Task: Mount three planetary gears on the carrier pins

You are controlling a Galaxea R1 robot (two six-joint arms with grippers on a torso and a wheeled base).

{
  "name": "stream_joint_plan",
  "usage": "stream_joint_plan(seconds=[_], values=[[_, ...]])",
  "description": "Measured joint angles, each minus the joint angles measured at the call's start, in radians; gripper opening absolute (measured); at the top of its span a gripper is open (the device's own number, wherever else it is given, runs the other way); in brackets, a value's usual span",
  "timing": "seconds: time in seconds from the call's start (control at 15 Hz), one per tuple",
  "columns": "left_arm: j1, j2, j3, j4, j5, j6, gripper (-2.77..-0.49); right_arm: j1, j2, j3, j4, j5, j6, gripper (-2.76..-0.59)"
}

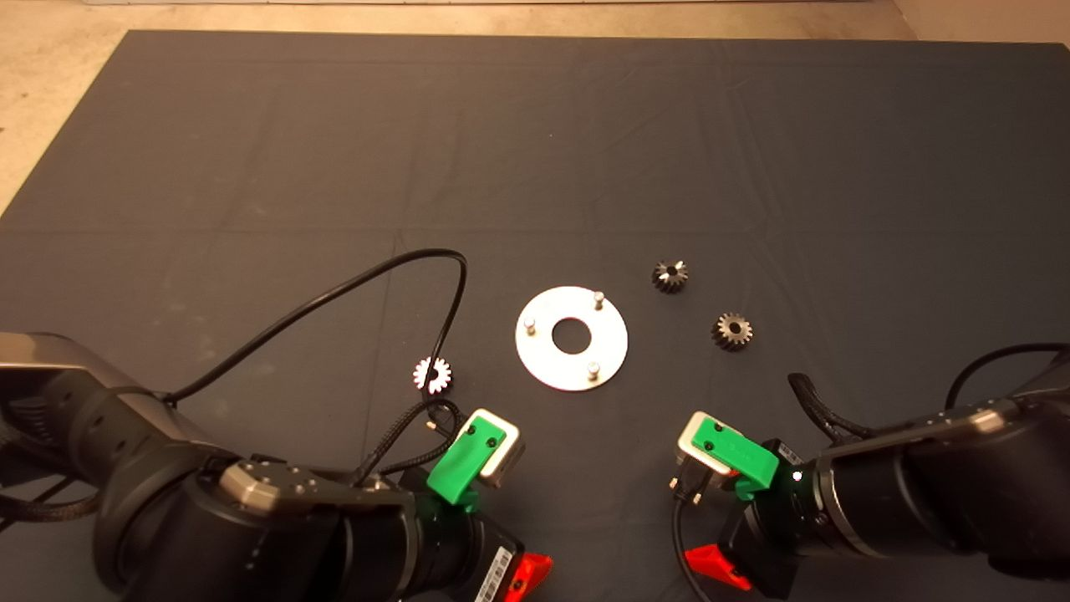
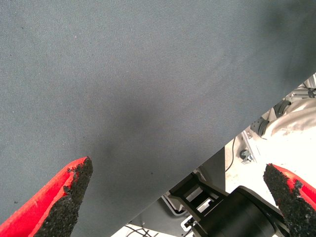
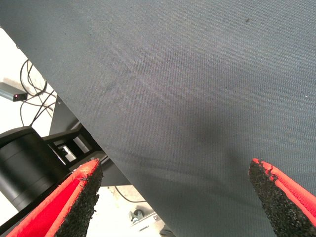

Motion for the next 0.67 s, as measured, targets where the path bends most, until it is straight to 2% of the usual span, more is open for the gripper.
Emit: stream_joint_plan(seconds=[0.67], values=[[0.0,0.001,0.0,0.0,0.0,0.0,-0.77,0.0,-0.005,0.0,0.0,0.003,-0.01,-1.15]])
